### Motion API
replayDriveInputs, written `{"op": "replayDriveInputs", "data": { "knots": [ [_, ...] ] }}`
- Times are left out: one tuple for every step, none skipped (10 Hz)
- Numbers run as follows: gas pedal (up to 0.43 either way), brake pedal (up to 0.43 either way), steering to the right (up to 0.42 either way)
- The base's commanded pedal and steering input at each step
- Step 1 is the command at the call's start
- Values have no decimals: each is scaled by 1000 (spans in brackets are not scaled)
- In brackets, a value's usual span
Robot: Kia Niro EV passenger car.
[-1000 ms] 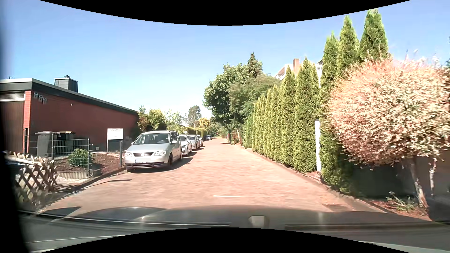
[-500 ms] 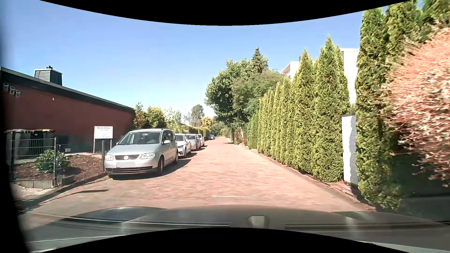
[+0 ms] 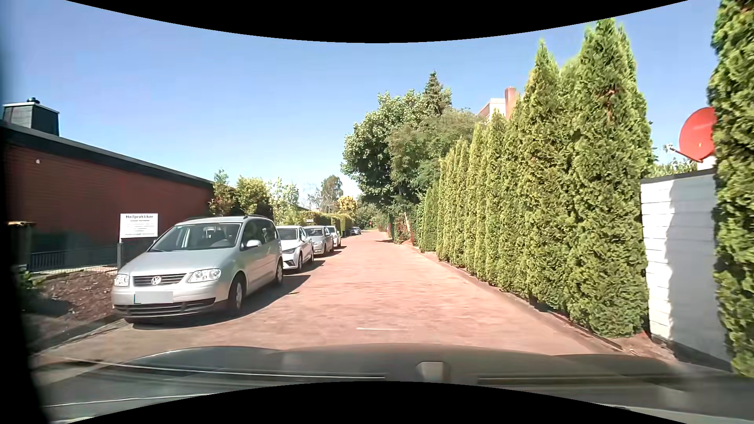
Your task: Follow the waypoints while adhering to traffic rules and regulations
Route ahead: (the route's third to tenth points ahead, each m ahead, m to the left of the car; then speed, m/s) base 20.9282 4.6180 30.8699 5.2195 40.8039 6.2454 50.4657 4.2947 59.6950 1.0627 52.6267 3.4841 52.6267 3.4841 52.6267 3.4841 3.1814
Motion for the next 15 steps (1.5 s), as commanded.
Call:
{"op": "replayDriveInputs", "data": {
  "knots": [
    [67,6,-5],
    [67,6,-4],
    [67,6,-3],
    [67,6,-2],
    [67,6,-2],
    [67,6,-1],
    [67,6,-1],
    [67,6,-1],
    [67,6,-11],
    [59,6,-20],
    [28,6,-30],
    [0,6,-30],
    [0,6,-27],
    [0,6,-30],
    [0,6,-32]
  ]
}}
